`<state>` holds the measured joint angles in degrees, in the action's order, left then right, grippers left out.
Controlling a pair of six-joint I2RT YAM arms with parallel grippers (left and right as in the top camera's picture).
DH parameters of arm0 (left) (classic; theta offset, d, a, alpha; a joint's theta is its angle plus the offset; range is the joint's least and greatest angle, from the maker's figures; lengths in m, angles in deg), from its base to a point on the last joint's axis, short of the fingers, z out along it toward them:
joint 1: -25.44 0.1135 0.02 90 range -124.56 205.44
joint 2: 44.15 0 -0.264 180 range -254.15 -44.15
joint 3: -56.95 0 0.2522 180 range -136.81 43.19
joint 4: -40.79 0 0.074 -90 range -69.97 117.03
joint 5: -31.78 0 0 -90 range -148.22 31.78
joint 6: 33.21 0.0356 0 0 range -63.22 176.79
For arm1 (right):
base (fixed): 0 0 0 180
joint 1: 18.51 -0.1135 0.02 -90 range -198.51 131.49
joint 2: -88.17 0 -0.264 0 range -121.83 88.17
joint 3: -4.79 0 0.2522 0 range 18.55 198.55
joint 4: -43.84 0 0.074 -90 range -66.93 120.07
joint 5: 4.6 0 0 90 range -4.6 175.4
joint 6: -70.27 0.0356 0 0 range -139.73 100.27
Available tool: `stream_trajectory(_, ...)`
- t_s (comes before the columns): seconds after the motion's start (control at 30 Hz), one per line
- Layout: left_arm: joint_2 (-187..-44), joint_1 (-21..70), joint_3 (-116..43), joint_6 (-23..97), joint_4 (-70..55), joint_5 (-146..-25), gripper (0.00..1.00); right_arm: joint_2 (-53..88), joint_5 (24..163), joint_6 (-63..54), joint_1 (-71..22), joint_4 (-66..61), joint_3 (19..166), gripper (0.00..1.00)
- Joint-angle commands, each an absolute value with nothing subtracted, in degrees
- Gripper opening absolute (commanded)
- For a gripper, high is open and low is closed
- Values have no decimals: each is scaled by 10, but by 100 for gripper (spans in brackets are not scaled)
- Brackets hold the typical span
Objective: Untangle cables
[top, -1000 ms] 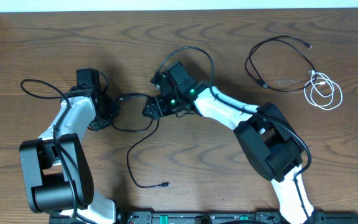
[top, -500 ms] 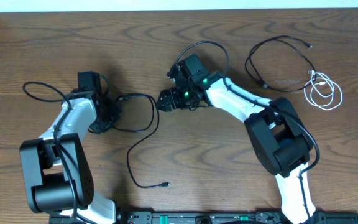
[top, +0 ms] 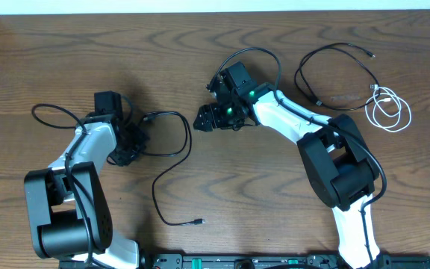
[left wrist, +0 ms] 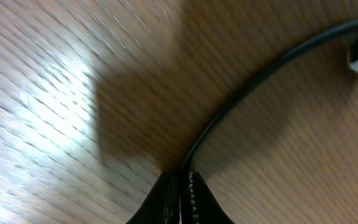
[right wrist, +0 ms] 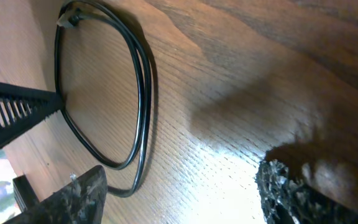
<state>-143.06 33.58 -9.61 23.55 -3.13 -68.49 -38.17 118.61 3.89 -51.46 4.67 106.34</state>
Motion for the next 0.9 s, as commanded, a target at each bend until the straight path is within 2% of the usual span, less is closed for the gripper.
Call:
stream_trajectory(0.0,-1435,325,-81,233,-40,-713,8,-397,1184,34,-512,37,1058,72)
stream_trajectory(0.17,-1435,298,-80,233,-36,-713,8,-429,1251,33,-512,48,1058,72)
stream_trajectory(0.47,-1435,246,-80,233,-17,-713,8,-545,1442,90,-512,192,1058,67)
stream_trajectory(0.6,-1435,240,-80,233,-9,-713,8,-568,1460,120,-511,228,1058,66)
stream_trajectory(0.87,-1435,240,-80,235,-7,-711,8,-568,1460,120,-511,252,1058,58)
